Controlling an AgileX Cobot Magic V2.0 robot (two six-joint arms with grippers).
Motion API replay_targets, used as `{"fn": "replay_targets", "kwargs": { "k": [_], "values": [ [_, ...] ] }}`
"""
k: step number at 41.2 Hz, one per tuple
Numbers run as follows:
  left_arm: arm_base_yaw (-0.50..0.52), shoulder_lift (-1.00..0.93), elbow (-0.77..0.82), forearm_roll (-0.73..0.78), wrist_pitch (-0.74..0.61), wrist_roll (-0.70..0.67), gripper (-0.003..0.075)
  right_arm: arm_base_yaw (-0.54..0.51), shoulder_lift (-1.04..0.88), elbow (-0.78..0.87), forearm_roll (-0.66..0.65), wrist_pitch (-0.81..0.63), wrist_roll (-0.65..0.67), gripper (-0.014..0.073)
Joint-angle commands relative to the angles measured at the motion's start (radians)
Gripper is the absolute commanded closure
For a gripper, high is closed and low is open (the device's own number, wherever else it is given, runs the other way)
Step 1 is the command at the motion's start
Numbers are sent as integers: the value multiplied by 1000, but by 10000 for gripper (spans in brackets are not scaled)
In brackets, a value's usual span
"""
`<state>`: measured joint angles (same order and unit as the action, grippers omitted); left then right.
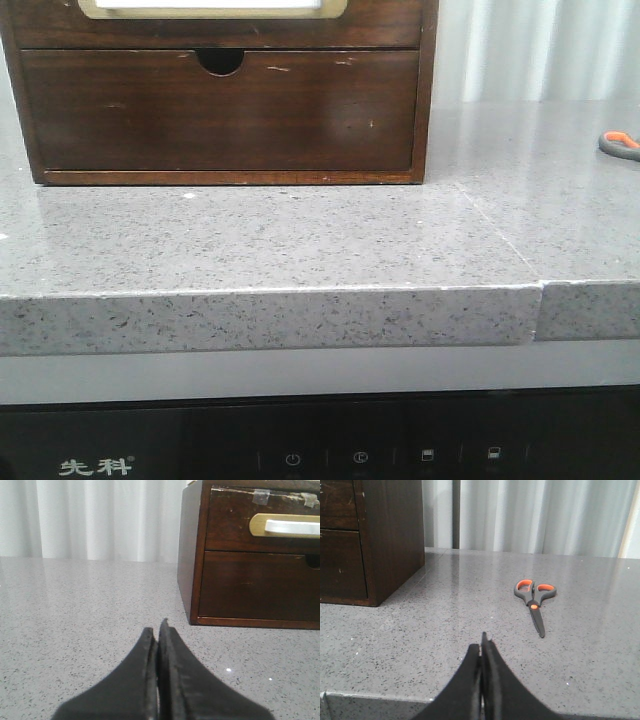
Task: Put scissors in drawer with both arms
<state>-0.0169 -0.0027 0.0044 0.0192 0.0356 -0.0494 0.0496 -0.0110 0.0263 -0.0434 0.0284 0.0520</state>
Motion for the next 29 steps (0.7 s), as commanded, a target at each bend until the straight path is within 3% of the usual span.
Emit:
{"fn": "replay_targets", "kwargs": {
  "k": [1, 29],
  "values": [
    [-9, -17, 24, 0, -89, -5, 741, 1, -16, 1, -15, -86, -2, 711],
    [-9, -17, 24, 0, -91, -5, 741, 1, -16, 1, -15, -97, -2, 711]
  ]
}}
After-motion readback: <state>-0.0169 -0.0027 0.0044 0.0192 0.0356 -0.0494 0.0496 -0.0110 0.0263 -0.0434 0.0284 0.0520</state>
